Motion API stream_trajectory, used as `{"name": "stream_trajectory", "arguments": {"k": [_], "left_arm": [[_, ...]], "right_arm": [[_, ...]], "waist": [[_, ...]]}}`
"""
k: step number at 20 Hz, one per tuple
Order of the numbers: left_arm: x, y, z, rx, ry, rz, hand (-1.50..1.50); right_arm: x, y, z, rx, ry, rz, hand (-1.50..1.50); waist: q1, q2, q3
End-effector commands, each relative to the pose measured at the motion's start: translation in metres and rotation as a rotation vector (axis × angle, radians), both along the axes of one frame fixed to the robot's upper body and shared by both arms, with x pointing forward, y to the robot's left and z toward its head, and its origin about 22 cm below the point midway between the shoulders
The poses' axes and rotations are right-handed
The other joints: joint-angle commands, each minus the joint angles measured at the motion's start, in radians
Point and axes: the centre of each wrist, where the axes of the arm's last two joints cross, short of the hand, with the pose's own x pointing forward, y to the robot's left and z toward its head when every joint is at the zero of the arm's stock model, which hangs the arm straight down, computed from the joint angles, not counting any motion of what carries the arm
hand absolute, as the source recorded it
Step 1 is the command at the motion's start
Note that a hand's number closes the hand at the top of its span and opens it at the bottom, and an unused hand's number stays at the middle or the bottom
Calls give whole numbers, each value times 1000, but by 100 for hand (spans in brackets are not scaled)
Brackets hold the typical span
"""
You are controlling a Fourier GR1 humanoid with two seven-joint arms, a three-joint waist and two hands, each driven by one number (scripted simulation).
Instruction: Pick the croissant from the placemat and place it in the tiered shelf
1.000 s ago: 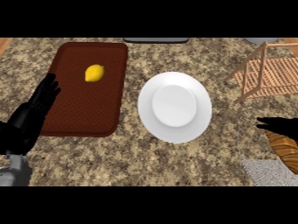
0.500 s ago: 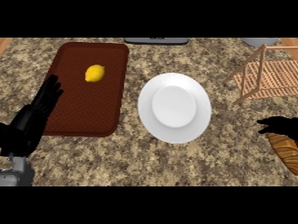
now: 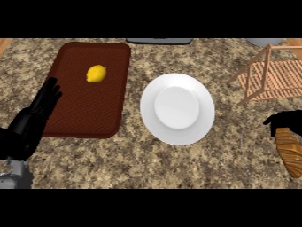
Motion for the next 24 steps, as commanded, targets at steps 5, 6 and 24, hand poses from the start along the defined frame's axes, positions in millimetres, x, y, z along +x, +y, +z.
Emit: {"name": "stream_trajectory", "arguments": {"k": [5,6,24], "left_arm": [[-5,-7,4,19,-6,7,0],[-8,10,2,2,-1,25,0],[-22,30,-10,26,52,135,0]], "right_arm": [[11,-18,30,355,-123,-34,150],[6,-31,45,437,-115,-57,150],[11,71,90,754,-520,-672,150]], "waist": [[-9,8,21],[-25,1,19],[-124,-37,8]]}}
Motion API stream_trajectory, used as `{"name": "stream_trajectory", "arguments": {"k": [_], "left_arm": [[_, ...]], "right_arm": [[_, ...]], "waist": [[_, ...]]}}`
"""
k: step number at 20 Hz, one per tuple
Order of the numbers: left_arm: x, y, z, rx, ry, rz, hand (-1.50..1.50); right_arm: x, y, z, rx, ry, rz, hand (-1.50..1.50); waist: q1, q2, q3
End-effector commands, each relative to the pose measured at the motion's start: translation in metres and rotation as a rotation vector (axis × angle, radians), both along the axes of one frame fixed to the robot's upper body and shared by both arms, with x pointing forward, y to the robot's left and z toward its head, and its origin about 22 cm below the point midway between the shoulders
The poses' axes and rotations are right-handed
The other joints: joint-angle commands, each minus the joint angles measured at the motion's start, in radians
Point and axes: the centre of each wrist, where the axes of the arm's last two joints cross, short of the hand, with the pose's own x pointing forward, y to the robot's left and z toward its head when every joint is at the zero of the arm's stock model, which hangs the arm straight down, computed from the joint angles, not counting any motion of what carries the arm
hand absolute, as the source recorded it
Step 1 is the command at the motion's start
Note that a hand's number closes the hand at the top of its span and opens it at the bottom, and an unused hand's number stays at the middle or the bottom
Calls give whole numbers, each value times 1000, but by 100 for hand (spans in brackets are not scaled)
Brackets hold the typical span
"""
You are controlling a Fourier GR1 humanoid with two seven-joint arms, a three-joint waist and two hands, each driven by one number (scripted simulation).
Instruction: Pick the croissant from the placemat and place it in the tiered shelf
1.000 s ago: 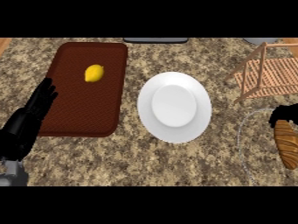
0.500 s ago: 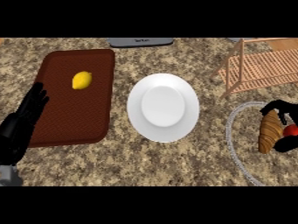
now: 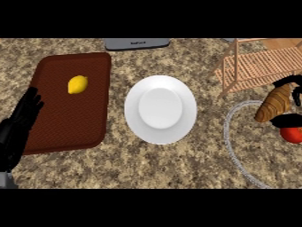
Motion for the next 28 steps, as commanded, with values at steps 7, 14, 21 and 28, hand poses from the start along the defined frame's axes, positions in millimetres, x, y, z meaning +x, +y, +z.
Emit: {"name": "stream_trajectory", "arguments": {"k": [7,14,21,28], "left_arm": [[0,-8,7,-24,-16,-51,0],[26,-21,15,-11,-49,-104,0],[15,-25,4,-11,-29,-113,0],[24,-14,12,3,-68,-96,0]], "right_arm": [[-35,53,119,90,-86,-164,150],[-72,90,204,196,-118,-197,150],[-43,93,204,814,-133,-9,150],[-52,54,240,49,-184,-266,150]], "waist": [[50,21,6],[97,43,10],[115,40,12],[94,66,-2]]}}
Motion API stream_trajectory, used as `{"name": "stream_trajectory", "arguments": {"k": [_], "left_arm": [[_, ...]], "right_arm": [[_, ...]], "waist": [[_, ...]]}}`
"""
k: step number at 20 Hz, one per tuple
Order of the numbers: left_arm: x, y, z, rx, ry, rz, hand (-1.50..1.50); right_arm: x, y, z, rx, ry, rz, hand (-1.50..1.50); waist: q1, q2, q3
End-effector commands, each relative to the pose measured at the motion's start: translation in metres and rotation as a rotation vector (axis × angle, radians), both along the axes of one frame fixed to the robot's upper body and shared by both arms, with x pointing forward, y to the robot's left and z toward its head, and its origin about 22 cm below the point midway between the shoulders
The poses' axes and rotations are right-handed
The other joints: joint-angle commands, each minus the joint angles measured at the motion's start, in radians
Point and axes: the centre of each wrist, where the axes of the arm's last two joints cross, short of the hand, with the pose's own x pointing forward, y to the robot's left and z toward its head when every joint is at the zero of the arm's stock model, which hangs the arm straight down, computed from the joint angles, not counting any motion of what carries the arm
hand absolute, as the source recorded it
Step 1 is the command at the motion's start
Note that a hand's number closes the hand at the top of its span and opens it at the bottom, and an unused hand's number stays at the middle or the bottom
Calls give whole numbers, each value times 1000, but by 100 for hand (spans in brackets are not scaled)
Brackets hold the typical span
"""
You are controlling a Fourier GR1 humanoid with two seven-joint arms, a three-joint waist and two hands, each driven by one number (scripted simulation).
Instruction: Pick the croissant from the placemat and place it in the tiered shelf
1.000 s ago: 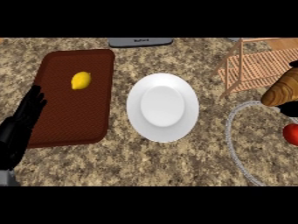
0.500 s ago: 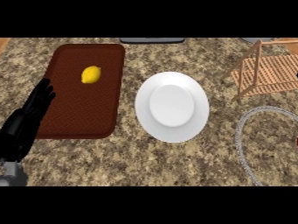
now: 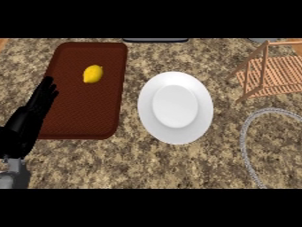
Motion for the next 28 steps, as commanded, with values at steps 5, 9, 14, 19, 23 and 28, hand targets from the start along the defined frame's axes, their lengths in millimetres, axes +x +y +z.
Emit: {"name": "stream_trajectory", "arguments": {"k": [5,9,14,19,23,28], "left_arm": [[-1,-13,1,-18,0,-52,0],[11,-13,4,-1,-13,-49,0],[9,-3,-4,5,17,-20,0],[6,3,11,1,-8,-13,0],[-5,-14,6,-10,-6,-14,0],[-3,3,-1,-15,0,-21,0]], "right_arm": [[3,-26,13,-747,65,-309,150],[35,-41,17,-801,0,-341,150],[66,-56,14,-827,-100,-317,150],[81,-42,25,-666,-129,-166,150],[101,-58,7,-782,-33,-86,150],[103,-51,-2,-941,79,70,150]], "waist": [[41,11,6],[32,2,7],[27,0,7],[21,-5,7],[31,-3,7],[23,-5,7]]}}
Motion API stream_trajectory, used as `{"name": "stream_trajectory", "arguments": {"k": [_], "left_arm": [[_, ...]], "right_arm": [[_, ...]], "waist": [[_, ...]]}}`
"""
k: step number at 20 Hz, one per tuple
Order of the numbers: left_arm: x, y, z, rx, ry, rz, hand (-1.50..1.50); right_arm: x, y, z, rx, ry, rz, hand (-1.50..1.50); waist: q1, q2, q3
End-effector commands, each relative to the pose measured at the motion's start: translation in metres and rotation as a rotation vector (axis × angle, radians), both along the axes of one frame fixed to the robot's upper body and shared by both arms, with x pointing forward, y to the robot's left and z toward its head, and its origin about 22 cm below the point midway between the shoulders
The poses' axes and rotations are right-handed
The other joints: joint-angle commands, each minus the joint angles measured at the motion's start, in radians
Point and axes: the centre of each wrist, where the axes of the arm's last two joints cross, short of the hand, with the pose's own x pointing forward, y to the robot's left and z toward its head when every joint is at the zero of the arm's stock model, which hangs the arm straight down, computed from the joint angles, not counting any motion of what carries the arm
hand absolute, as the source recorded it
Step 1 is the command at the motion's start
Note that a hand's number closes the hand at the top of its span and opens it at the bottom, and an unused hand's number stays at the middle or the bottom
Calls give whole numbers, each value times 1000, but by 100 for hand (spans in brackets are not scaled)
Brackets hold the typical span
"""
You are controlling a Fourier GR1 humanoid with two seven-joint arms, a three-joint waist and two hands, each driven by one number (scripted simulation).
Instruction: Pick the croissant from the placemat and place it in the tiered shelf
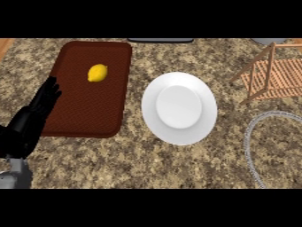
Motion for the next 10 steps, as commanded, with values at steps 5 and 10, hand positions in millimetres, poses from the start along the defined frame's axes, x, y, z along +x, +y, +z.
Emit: {"name": "stream_trajectory", "arguments": {"k": [5,10], "left_arm": [[-6,7,14,-6,5,-2,0],[2,-10,-2,-7,-6,4,0]], "right_arm": [[17,-4,-27,-79,185,43,150],[20,-30,-59,3,166,-111,150]], "waist": [[-4,-2,0],[-5,1,0]]}}
